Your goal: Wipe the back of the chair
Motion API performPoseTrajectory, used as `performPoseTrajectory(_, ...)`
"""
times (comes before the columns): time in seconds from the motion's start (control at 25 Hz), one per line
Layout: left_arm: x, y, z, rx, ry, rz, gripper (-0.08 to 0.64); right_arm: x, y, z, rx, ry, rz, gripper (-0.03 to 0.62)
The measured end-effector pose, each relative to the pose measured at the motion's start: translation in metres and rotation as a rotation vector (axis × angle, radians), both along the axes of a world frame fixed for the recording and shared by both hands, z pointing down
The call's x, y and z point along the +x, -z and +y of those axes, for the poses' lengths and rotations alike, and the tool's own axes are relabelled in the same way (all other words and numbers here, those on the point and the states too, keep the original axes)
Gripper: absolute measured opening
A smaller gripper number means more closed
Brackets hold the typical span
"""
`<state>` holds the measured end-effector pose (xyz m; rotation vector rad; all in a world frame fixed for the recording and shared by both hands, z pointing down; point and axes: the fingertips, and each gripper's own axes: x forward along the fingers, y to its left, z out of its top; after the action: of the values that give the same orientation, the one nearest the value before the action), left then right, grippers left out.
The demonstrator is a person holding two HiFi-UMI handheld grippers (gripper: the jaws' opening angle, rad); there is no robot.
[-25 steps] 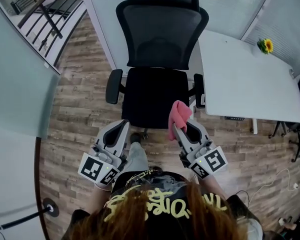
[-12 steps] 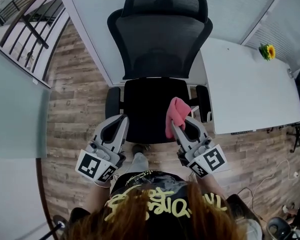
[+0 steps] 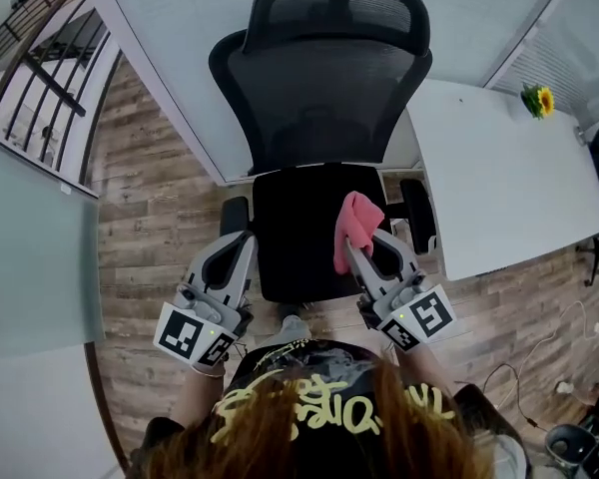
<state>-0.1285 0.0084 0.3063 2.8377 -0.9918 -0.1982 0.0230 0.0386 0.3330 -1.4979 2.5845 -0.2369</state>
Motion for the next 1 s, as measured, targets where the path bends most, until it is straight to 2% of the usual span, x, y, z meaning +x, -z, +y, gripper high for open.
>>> performPoseTrajectory(0.28,-0.008,-0.007,-0.028,-0.012,-0.046,-0.006,-0.011,-0.009,-0.003,-0.021,0.004,-0.05,-0.008,0.071)
performPoseTrajectory(0.52,-0.003,-0.015,-0.044,-0.025,-0.07,-0.008,-0.011,0.007,-0.003,-0.026,0.011,-0.126,0.009,0.071)
performPoseTrajectory(0.72,0.017,-0.015,-0.057,-0.02,-0.074,-0.013,-0.011,0.043,0.0,-0.034,0.023,-0.177,0.029,0.071)
performPoseTrajectory(0.88,0.028,-0.007,-0.067,-0.004,-0.029,-0.008,-0.011,0.079,0.0,-0.053,0.025,-0.205,0.041,0.071)
performPoseTrajectory(1.0,0.037,-0.005,-0.072,-0.01,0.008,-0.013,-0.011,0.124,-0.002,-0.081,0.023,-0.257,0.074,0.071)
